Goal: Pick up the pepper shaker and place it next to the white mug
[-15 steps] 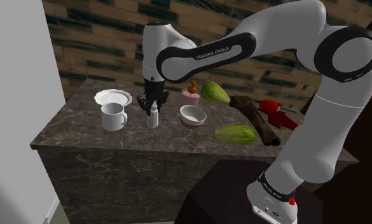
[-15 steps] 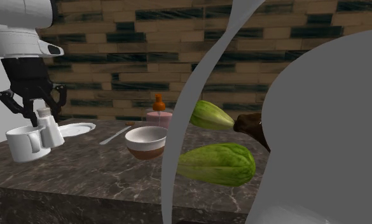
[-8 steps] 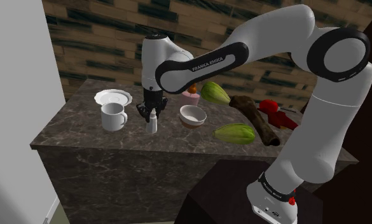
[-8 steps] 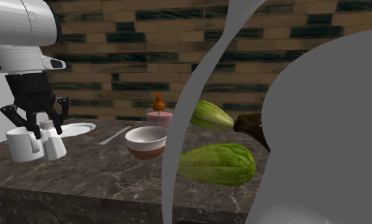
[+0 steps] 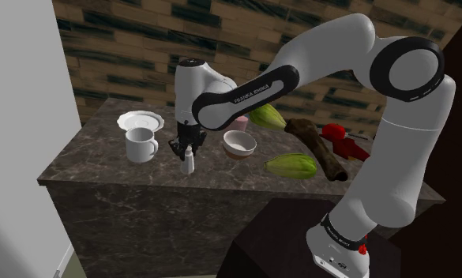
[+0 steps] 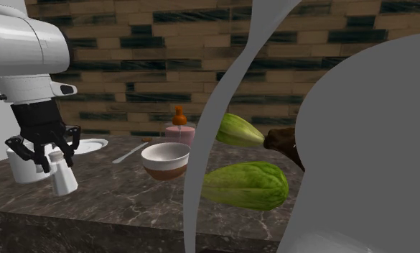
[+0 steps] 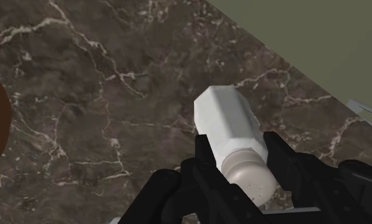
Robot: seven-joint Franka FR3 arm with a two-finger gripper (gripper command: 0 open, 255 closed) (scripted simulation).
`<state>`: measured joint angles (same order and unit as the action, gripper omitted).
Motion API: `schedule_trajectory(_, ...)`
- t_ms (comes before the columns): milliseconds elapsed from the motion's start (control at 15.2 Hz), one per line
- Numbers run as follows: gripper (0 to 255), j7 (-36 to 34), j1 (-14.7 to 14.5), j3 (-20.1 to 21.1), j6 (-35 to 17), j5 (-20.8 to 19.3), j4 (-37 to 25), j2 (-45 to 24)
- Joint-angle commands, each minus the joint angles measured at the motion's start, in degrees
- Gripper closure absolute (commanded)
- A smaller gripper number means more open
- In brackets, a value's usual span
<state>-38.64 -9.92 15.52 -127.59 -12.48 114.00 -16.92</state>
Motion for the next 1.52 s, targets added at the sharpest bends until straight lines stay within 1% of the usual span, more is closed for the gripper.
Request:
schedule_trajectory(0, 255, -0.06, -0.01, -0.06, -0.34, -0.14, -0.02, -0.32)
schedule_trajectory(330, 255, -0.06, -0.01, -0.06, -0.34, -0.14, -0.02, -0.32)
schedule_trajectory(396, 0, -0.06, -0.01, -0.06, -0.34, -0.14, -0.02, -0.32)
schedule_trajectory(726, 0, -0.06, -0.01, -0.06, -0.34, -0.14, -0.02, -0.32)
schedule_trajectory(990, 0, 1.13, 0.05, 0.73, 5.94, 1.71, -2.93, 3.25)
schedule_trajectory(1452, 0, 1.13, 0.04, 0.72, 5.94, 1.71, -2.93, 3.25)
